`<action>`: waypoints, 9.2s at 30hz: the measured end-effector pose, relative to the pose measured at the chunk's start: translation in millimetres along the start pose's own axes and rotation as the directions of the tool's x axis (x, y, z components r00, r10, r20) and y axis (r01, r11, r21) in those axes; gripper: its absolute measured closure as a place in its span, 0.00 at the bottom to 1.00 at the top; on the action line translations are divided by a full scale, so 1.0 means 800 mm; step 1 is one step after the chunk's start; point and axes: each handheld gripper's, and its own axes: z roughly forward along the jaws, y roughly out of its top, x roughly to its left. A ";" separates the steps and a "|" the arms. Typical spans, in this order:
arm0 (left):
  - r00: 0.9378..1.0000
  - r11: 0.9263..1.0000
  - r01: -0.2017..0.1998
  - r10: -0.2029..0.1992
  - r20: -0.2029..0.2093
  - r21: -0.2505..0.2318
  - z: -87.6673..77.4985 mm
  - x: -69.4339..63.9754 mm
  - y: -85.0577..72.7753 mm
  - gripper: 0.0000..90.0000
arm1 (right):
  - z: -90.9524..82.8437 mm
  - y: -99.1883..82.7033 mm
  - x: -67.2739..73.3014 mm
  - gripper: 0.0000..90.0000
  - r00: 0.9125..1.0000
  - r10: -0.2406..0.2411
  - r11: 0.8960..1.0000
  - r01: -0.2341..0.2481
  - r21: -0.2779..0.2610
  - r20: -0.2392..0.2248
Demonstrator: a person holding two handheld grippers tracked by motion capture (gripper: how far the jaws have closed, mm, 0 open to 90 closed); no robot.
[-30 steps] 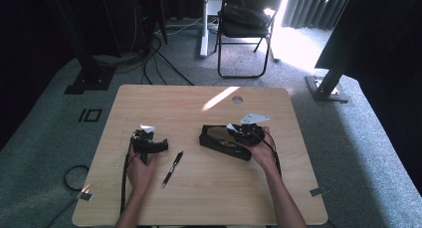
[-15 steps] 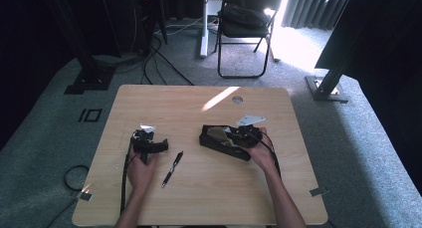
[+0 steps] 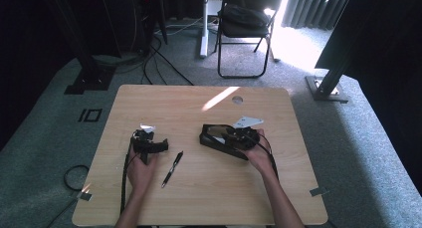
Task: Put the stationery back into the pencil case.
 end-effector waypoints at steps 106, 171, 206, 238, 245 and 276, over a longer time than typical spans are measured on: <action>0.861 0.875 -0.449 0.368 0.351 0.183 -0.070 -0.061 -0.040 0.06 | -0.024 -0.005 0.079 0.60 0.994 -0.072 0.994 0.065 -0.083 -0.086; 0.971 0.981 -0.183 0.171 0.167 0.061 -0.044 -0.043 -0.031 0.17 | 0.065 -0.044 0.159 0.67 0.999 -0.051 0.981 0.050 0.185 -0.004; 0.976 0.987 -0.162 0.158 0.152 0.019 -0.040 -0.036 -0.034 0.17 | 0.029 -0.069 0.106 0.88 1.000 -0.026 0.973 0.023 0.232 0.010; 0.976 0.987 -0.159 0.157 0.152 0.006 -0.039 -0.035 -0.034 0.17 | -0.012 -0.046 0.101 0.89 0.998 -0.066 0.990 0.065 0.124 0.004; 0.976 0.987 -0.160 0.157 0.152 0.006 -0.039 -0.035 -0.034 0.17 | -0.019 -0.039 0.098 0.89 0.998 -0.070 0.993 0.069 0.101 0.002; 0.976 0.987 -0.158 0.156 0.151 0.005 -0.039 -0.035 -0.034 0.17 | -0.042 -0.013 0.088 0.89 0.996 -0.088 0.996 0.087 0.036 0.020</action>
